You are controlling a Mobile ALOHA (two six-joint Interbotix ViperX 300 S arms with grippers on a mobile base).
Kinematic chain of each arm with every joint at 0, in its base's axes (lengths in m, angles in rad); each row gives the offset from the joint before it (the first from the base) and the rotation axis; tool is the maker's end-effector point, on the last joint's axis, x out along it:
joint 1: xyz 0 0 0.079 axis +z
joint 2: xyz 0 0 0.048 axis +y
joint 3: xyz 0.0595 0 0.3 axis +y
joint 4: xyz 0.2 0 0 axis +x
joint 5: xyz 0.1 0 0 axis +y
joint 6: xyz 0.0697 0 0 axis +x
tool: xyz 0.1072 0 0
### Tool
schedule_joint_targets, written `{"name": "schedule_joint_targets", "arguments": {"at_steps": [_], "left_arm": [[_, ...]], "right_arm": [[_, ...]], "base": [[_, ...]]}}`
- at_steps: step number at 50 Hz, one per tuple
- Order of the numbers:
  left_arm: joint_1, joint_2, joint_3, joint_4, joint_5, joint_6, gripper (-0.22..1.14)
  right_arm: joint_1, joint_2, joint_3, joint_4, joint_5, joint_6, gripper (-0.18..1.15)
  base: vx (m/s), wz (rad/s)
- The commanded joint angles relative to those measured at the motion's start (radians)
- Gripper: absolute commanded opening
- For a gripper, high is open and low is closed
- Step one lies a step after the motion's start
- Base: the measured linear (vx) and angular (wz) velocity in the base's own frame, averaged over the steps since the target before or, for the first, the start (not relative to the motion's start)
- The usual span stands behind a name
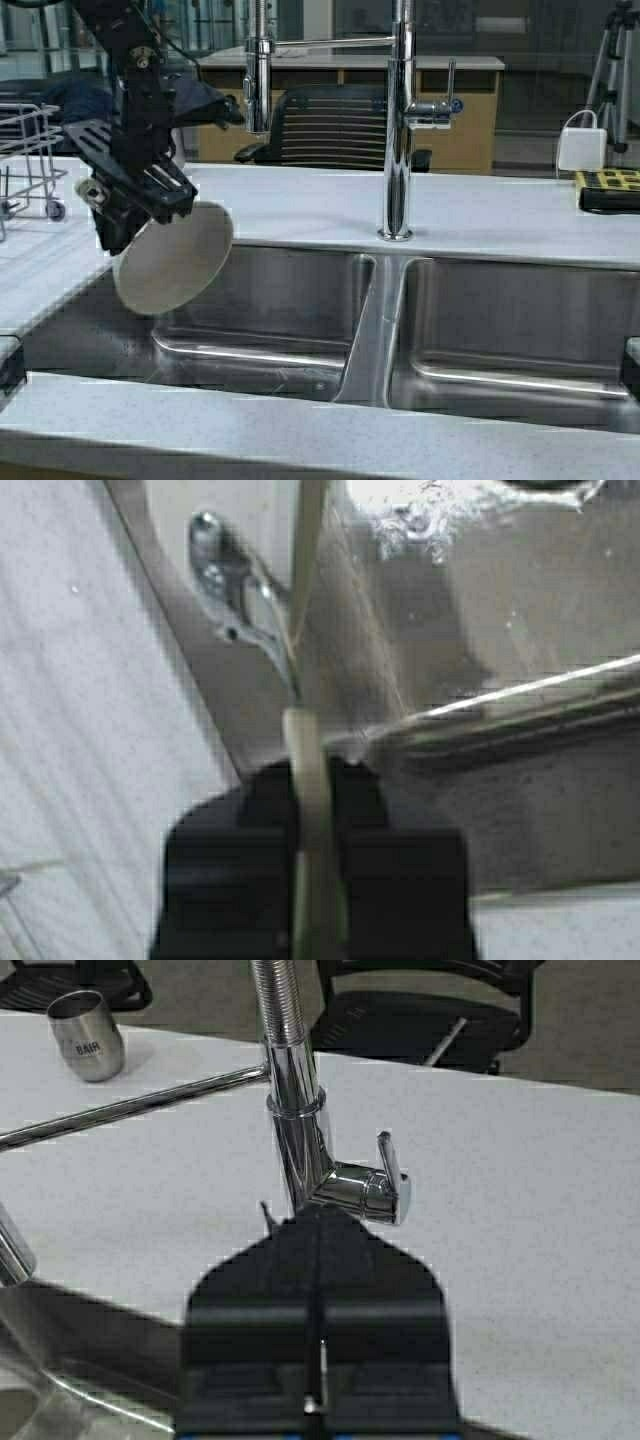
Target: Wash the pan
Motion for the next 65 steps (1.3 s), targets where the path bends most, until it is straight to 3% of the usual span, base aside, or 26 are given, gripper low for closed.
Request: {"name": "schedule_joint_targets", "arguments": {"at_steps": [1, 11, 33, 52, 65], "left_arm": [[0.000, -0.094, -0.037, 0.066, 0.025, -0.005, 0.03], [0.061, -0.270, -0.032, 0.187, 0.028, 0.000, 0.03], [0.310, -0.575, -0.060, 0.206, 0.026, 0.169, 0.02], [0.637, -0.526, -0.091, 0.206, -0.003, 0.241, 0.02], [0.758, -0.408, -0.097, 0.206, -0.037, 0.304, 0.02]], "right_arm": [[0.002, -0.008, -0.009, 0.002, -0.009, 0.000, 0.07], [0.002, -0.003, -0.009, 0.002, -0.009, 0.000, 0.07], [0.014, 0.000, -0.002, 0.002, -0.044, -0.003, 0.07], [0.043, 0.003, -0.005, 0.000, -0.048, -0.008, 0.07], [0.041, 0.003, -0.005, -0.002, -0.048, -0.008, 0.07]], "base": [[0.00, 0.00], [0.00, 0.00], [0.00, 0.00], [0.00, 0.00], [0.00, 0.00]]}}
